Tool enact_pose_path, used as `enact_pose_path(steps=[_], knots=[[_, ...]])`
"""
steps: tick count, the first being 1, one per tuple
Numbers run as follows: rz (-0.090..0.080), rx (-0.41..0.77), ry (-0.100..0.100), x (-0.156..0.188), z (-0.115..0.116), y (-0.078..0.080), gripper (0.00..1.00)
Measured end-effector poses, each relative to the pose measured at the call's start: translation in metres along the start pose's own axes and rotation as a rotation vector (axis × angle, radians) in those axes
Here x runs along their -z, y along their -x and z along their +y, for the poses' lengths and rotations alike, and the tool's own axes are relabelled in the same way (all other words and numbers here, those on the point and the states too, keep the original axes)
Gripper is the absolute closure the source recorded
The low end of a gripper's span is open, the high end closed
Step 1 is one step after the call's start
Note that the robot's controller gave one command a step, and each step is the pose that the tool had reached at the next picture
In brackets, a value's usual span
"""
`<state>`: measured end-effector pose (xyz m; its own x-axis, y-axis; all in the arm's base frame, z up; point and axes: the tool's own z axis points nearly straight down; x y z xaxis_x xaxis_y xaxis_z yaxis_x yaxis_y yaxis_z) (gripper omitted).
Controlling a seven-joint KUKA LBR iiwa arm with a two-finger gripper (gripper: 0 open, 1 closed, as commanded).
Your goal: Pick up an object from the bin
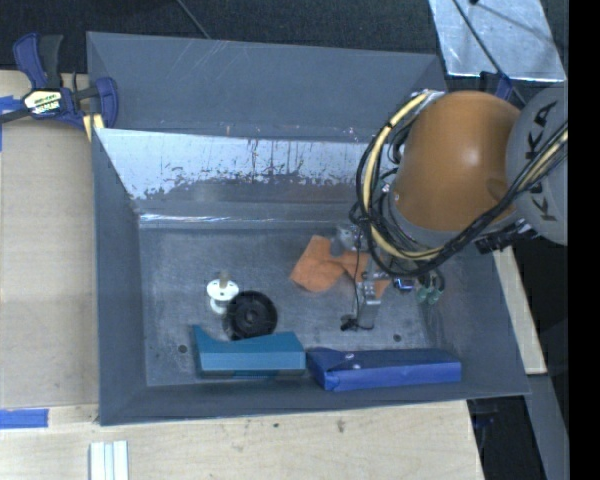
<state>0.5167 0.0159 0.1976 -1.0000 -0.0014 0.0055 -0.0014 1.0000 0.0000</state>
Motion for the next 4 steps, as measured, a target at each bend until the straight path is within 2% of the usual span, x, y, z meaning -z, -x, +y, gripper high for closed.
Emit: enact_pose_path(steps=[1, 2, 3, 4], knots=[[-0.009, 0.000, 0.000, 0.004, 0.000, 0.002, 0.00], [-0.018, -0.043, 0.002, -0.036, -0.024, 0.016, 0.00], [-0.002, 0.013, -0.001, -0.064, -0.037, 0.039, 0.00], [-0.012, 0.022, 0.001, -0.076, -0.056, 0.053, 0.00]])
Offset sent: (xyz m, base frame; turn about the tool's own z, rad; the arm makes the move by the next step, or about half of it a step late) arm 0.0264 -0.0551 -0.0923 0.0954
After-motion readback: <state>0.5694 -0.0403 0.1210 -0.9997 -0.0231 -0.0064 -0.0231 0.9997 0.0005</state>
